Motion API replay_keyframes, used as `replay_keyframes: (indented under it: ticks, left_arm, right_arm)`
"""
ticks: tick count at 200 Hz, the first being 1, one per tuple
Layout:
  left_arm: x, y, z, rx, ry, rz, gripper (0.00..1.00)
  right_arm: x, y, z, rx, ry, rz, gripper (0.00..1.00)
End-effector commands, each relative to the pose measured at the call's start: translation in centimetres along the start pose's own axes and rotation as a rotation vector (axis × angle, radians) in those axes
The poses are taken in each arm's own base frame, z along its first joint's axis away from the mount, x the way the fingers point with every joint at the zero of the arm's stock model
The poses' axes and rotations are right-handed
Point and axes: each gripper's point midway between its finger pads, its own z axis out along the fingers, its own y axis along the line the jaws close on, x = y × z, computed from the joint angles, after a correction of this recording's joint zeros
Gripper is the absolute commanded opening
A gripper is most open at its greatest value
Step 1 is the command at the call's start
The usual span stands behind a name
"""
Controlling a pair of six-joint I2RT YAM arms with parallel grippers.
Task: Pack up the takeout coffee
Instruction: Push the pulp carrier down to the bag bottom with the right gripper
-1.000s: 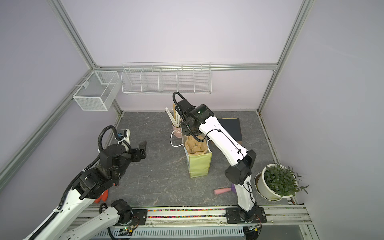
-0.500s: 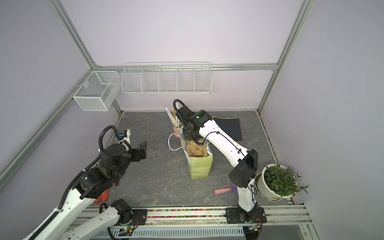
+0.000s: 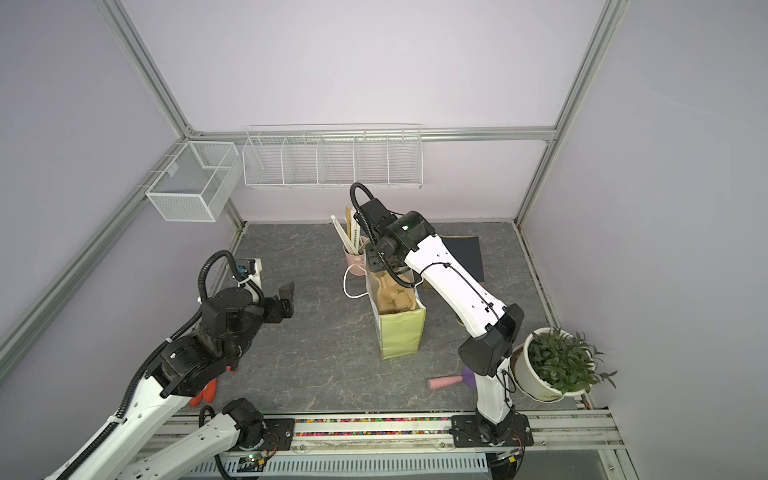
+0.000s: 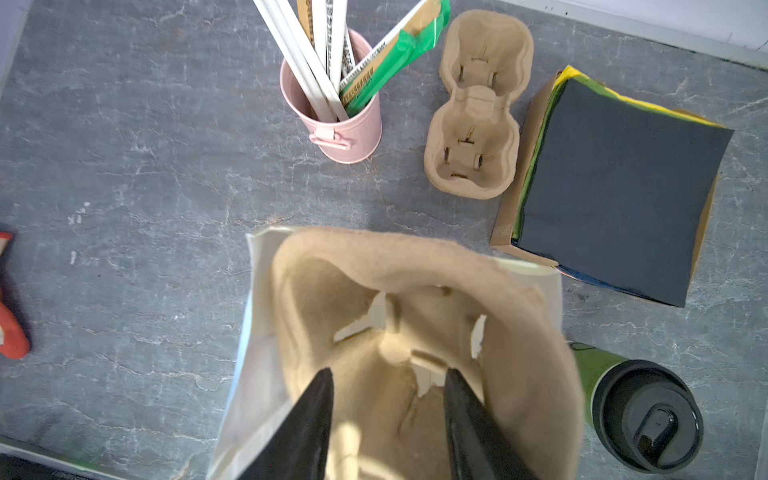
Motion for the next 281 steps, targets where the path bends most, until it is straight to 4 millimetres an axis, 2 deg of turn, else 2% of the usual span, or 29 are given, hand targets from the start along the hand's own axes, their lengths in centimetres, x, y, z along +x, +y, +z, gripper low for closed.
replay_keyframes:
  ticks: [1, 17, 41, 83, 98, 119, 140, 192, 235, 252, 281]
  left_arm:
    - [0.3, 0.1, -0.1, -0.002, 0.014, 0.018, 0.92]
    - [0.3, 0.1, 0.0, -0.002, 0.015, 0.018, 0.92]
    - [0.4, 0.1, 0.0, 0.000, 0.017, 0.020, 0.92]
    - [0.3, 0.1, 0.0, 0.000, 0.015, 0.019, 0.92]
    - [0.4, 0.0, 0.0, 0.007, 0.018, 0.020, 0.92]
    - [0.4, -0.1, 0.0, 0.008, 0.019, 0.020, 0.92]
    - [0.3, 0.0, -0.1, 0.007, 0.016, 0.019, 0.92]
    - [0.4, -0.1, 0.0, 0.009, 0.020, 0.021, 0.92]
    - [0.4, -0.1, 0.0, 0.010, 0.020, 0.022, 0.92]
    - [0.4, -0.1, 0.0, 0.010, 0.020, 0.022, 0.92]
    - [0.4, 0.0, 0.0, 0.008, 0.020, 0.023, 0.92]
  right_arm:
    - [0.8, -1.1, 0.2, 0.033, 0.041, -0.015, 0.46]
    - [1.1, -0.5, 1.3, 0.016, 0.053, -0.022, 0.45]
    - [1.8, -0.5, 2.6, 0.031, 0.093, -0.025, 0.42]
    - [1.6, 0.0, 1.0, -0.014, 0.058, -0.013, 0.41]
    - [2.3, -0.7, 2.1, 0.019, 0.086, -0.019, 0.41]
    - [3.8, -0.5, 4.0, 0.022, 0.152, -0.018, 0.40]
    - [4.3, -0.3, 4.6, 0.012, 0.156, -0.009, 0.40]
    - [4.4, -0.8, 4.4, 0.032, 0.158, -0.006, 0.42]
    - [2.3, -1.1, 0.9, 0.007, 0.074, 0.012, 0.47]
    - [2.3, -1.5, 0.9, 0.032, 0.083, -0.001, 0.47]
    - [2.9, -1.3, 2.3, 0.031, 0.104, -0.004, 0.45]
